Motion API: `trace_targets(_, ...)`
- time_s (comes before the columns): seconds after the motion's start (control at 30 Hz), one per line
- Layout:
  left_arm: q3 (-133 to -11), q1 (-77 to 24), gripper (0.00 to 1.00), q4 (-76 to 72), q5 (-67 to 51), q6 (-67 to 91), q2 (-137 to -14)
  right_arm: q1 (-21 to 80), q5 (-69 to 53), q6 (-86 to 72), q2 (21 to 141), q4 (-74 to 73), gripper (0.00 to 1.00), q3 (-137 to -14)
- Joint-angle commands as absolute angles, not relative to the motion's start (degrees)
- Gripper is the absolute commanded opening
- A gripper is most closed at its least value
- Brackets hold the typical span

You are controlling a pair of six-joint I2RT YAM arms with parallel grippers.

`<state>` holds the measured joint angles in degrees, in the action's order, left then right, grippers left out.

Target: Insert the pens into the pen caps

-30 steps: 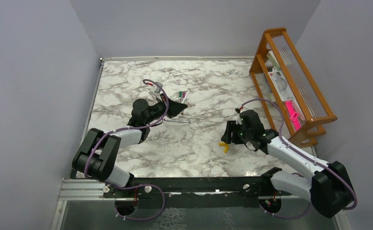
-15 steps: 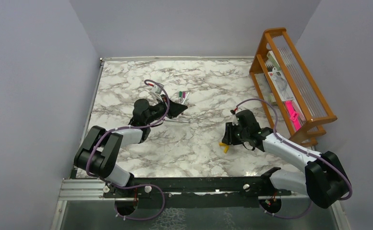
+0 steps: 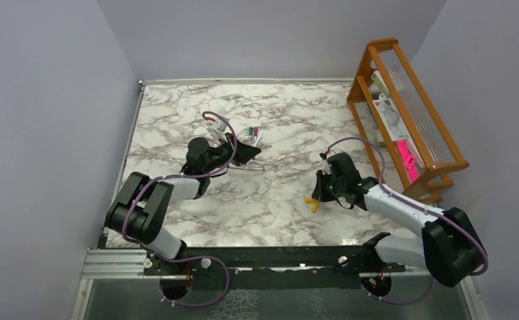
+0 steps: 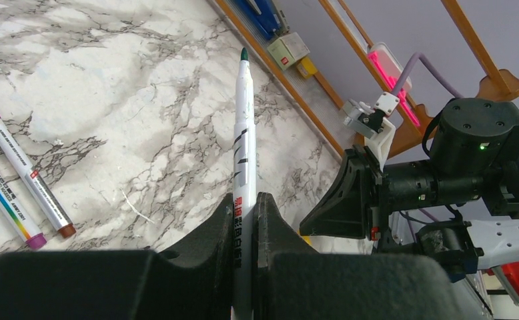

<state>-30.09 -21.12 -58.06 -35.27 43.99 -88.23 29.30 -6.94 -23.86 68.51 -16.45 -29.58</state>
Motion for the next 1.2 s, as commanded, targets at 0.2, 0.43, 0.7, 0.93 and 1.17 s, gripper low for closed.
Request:
trace_targets(0.2,-30.67,-21.45,0.0,-59.06,-34.72,43.86,-87.3,30.56,-8.99,-23.97,66.84,-15.65,0.01,-28.87)
trace_targets(0.43,-30.76,-21.43,0.0,-59.06,-34.81,44.29,-87.65,32.26,-8.42,-24.38,67.7,-16.08,0.01,-29.1)
trace_targets(0.7,-30.67,-21.45,0.0,-59.11,-34.72,44.3,-86.84,32.78,-6.1,-24.19,67.94,-18.81,0.01,-30.54)
trace_targets(0.93,-30.59,-21.43,0.0,-59.06,-34.8,44.43,-86.63,32.78,-5.42,-23.2,70.61,-19.6,0.01,-31.86)
trace_targets(1.17,-30.51,-21.38,0.0,-59.06,-34.89,44.38,-86.56,32.74,-2.05,-24.22,72.82,-19.99,0.01,-32.97)
